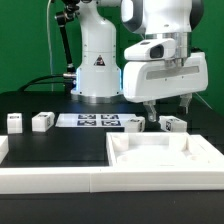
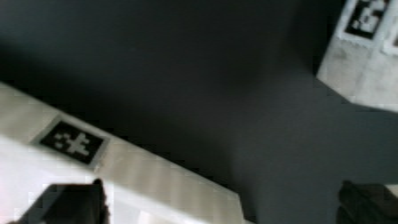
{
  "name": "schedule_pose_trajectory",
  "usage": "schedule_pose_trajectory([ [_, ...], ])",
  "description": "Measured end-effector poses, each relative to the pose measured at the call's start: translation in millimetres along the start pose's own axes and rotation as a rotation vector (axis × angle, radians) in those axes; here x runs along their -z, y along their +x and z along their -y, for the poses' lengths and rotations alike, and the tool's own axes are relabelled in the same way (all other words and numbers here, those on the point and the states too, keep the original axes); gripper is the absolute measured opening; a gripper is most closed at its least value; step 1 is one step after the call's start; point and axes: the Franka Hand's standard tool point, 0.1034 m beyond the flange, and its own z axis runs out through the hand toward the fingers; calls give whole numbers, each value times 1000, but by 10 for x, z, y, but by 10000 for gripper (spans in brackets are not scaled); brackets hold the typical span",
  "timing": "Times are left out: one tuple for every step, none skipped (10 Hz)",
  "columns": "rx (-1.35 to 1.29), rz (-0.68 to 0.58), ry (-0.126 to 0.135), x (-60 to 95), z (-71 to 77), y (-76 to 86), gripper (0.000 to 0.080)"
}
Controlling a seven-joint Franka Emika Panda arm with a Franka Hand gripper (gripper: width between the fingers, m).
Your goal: Assemble square table
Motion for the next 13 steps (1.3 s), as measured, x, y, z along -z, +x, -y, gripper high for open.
schedule_pose_trajectory([
  [-33, 0, 3, -1, 11, 3, 649],
  [-165, -1, 8, -9, 81, 8, 649],
  [-274, 1, 13, -25, 196, 14, 649],
  [-351, 5, 20, -43, 249, 14, 649],
  [-370, 4, 23, -41, 235, 15, 649],
  [-363, 10, 23, -45, 237, 8, 649],
  [-362, 30, 25, -48, 242, -1, 649],
  [-360, 30, 25, -48, 249, 2, 649],
  [-352, 133, 35, -73, 316, -90, 649],
  [-346, 201, 43, -65, 324, -71, 649],
  [-341, 226, 49, -83, 313, -53, 649],
  [-330, 304, 61, -88, 315, -115, 649],
  [-329, 358, 69, -86, 321, -110, 649],
])
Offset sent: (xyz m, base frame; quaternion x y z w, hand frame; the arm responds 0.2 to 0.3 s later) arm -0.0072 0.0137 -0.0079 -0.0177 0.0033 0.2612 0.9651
